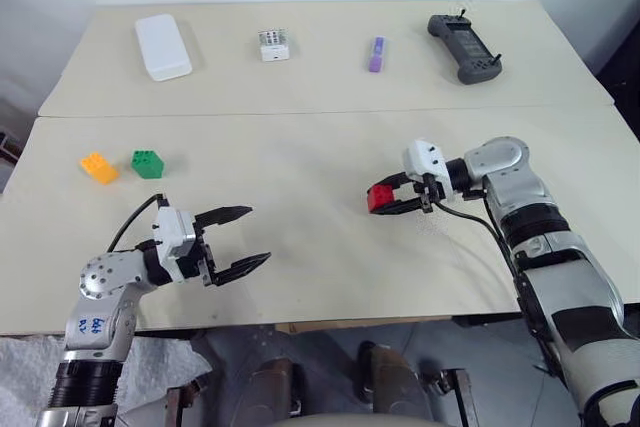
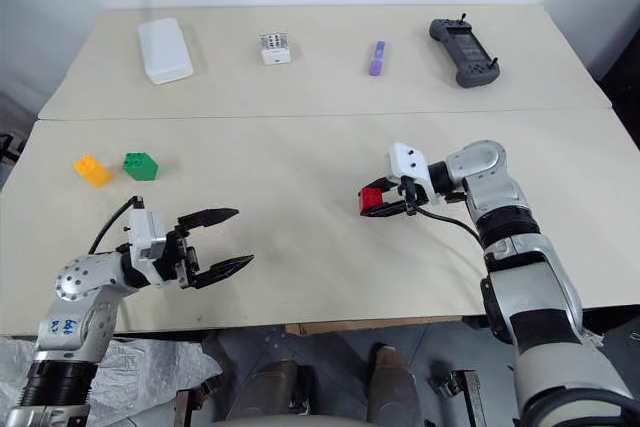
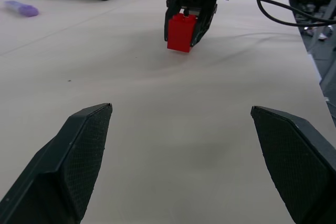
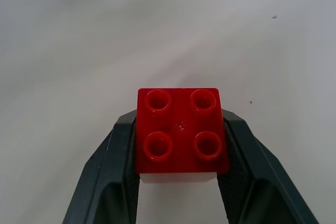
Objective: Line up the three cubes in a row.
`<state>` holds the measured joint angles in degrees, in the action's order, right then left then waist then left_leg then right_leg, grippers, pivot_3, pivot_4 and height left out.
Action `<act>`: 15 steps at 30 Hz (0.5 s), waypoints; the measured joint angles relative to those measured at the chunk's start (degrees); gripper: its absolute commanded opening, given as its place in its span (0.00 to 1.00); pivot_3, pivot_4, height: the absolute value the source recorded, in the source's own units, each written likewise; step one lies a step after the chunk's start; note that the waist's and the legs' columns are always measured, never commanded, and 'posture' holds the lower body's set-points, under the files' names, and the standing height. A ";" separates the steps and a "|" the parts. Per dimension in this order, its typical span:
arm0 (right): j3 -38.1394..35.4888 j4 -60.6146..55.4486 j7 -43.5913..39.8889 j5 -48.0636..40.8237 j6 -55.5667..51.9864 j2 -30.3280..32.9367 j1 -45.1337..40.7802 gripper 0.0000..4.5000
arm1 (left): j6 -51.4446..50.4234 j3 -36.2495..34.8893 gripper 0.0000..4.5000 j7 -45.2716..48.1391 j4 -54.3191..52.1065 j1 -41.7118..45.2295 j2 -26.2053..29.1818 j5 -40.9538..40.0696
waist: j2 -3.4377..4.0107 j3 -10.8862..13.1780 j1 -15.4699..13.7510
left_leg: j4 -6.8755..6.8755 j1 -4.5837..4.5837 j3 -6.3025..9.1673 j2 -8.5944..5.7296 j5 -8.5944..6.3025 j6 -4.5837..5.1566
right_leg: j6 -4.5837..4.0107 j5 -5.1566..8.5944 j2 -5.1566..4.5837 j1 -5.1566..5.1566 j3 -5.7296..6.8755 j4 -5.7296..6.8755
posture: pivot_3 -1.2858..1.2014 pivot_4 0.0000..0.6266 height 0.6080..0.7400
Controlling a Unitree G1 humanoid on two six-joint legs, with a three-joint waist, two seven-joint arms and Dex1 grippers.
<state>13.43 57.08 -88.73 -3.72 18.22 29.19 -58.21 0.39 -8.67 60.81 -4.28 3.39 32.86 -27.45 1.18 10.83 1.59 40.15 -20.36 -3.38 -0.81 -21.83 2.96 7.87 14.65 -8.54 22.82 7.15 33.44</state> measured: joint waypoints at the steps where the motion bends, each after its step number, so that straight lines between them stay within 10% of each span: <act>1: 0.10 1.61 -0.08 0.39 1.08 -0.23 -0.83 0.34 | -0.07 -0.16 1.00 -0.18 -0.53 -0.62 0.05 0.00 | 0.00 0.00 0.04 | 0.00 0.00 0.02 0.00 0.00 0.00 | 0.00 0.00 0.00 0.00 0.00 0.00 | 0.52 0.24 1.00; 4: 0.64 4.41 -0.16 0.99 2.18 -1.05 -2.09 0.34 | -0.36 -0.37 1.00 -0.72 -1.90 -1.50 0.28 -0.02 | 0.00 0.00 0.15 | 0.00 0.00 0.04 0.02 -0.01 -0.01 | -0.02 0.01 0.02 0.00 0.02 0.00 | 0.52 0.24 1.00; 12: 1.41 5.83 -0.19 -1.92 2.09 -1.33 -2.84 0.94 | -0.97 -3.00 1.00 -3.08 -3.07 -3.35 1.06 -0.26 | 0.02 0.01 0.27 | -0.01 0.00 0.06 0.04 -0.01 -0.03 | -0.04 0.02 0.02 0.00 0.03 0.01 | 0.52 0.24 1.00; 15: -1.21 0.60 -0.19 -7.56 1.80 1.10 -1.76 0.98 | -0.06 -7.04 1.00 -6.30 -4.05 -6.53 -0.07 -0.33 | 0.06 0.03 0.17 | -0.02 -0.02 0.13 0.04 -0.02 -0.05 | -0.05 0.02 0.00 0.00 0.06 -0.02 | 0.52 0.24 1.00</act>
<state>12.22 57.68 -88.92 -11.28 20.02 30.30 -59.97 0.34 -15.72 54.51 -8.33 -3.14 32.79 -27.78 1.24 10.86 1.76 40.13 -20.38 -3.26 -0.77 -21.85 2.91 7.82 14.67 -8.53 22.82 7.20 33.42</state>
